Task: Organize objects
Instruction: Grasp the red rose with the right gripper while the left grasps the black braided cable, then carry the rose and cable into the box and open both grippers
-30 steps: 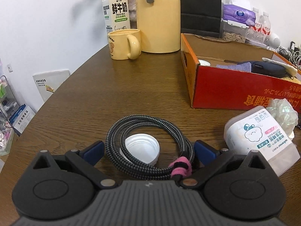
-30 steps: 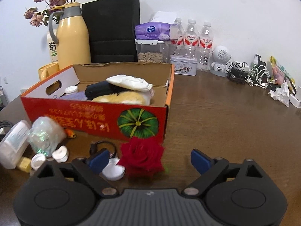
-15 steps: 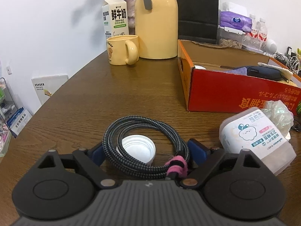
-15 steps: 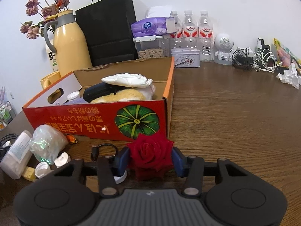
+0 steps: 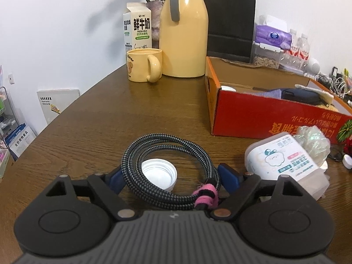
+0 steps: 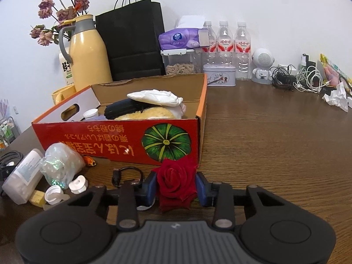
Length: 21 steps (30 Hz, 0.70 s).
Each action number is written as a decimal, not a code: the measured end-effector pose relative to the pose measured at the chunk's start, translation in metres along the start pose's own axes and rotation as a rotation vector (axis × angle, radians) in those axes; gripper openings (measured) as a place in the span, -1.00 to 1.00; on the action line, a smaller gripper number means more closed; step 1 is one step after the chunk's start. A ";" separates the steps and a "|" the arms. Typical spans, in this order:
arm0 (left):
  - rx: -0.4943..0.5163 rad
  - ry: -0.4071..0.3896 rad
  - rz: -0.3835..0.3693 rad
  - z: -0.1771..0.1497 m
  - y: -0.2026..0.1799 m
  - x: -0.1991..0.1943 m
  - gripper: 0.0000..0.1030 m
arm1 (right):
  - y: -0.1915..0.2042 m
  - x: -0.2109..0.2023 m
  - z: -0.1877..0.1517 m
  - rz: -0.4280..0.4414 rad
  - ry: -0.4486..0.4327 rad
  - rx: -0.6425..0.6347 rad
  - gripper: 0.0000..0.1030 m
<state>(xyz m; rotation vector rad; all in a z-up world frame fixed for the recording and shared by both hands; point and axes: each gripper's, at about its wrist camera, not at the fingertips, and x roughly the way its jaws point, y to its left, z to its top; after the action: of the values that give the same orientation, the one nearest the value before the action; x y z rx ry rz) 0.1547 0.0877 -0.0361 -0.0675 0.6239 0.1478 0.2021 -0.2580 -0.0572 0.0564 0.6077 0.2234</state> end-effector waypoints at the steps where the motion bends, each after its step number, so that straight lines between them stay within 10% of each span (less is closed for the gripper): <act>1: -0.003 -0.004 -0.003 0.001 0.000 -0.002 0.68 | 0.001 -0.002 0.000 0.000 -0.006 -0.001 -0.34; 21: 0.033 -0.241 -0.163 0.091 -0.046 -0.042 0.68 | 0.061 -0.034 0.060 0.095 -0.194 -0.165 -0.39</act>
<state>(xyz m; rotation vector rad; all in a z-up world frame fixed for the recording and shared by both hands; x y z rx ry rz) 0.1806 0.0471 0.0631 -0.0674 0.3782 -0.0123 0.1979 -0.2058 0.0185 -0.0520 0.3923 0.3553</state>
